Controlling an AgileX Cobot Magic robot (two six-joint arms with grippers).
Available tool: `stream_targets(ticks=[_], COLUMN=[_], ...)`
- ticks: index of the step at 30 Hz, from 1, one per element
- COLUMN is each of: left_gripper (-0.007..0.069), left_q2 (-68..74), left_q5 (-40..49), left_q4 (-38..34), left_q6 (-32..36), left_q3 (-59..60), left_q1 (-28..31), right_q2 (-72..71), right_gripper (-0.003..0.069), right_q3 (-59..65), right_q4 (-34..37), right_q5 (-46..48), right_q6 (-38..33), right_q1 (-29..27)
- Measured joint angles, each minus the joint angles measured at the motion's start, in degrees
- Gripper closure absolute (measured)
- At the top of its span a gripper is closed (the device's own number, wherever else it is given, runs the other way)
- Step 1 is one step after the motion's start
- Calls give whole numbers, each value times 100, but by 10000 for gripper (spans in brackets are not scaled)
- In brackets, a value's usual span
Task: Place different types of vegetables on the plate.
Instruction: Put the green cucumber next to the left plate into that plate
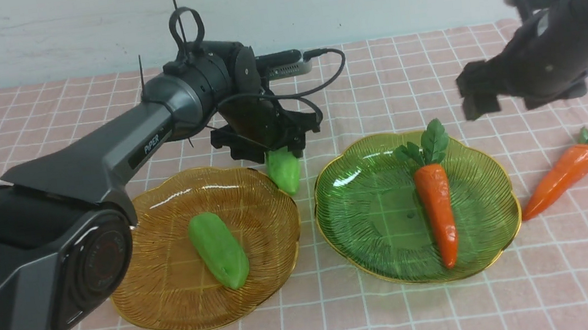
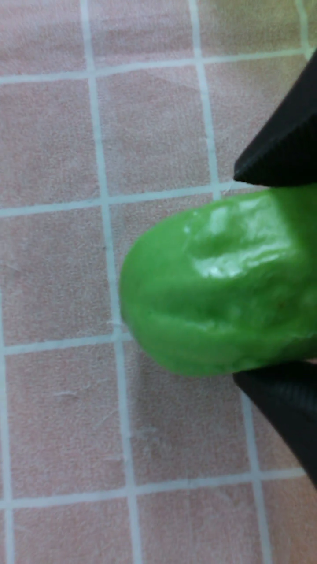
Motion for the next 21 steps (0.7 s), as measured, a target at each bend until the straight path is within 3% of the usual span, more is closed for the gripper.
stream_targets(ticks=[4,5,8,12,17,21], left_gripper=[187,205,293,298,298,298], left_q2=[52,55,55,55,22,-129], left_q5=[-14,-23,-147,-42,1183,2069], left_q4=[-86,-112,-255,-522,-486,-129], left_q6=[0,0,35,421,761,918], left_q3=[0,0,-66,-702,-2249,-3013], left_q1=[0,0,0,0,0,0], right_q2=[50,116,297,596,1018,1248], right_gripper=[66,67,69,69,69,69], right_q3=[-5,-5,-22,-28,-39,-39], right_q4=[-37,-46,99,451,1120,1127], right_q5=[156,275,464,749,751,751], right_q6=[156,212,225,170,-89,-100], right_q1=[-436,-766,-1168,-1430,-1439,-1439])
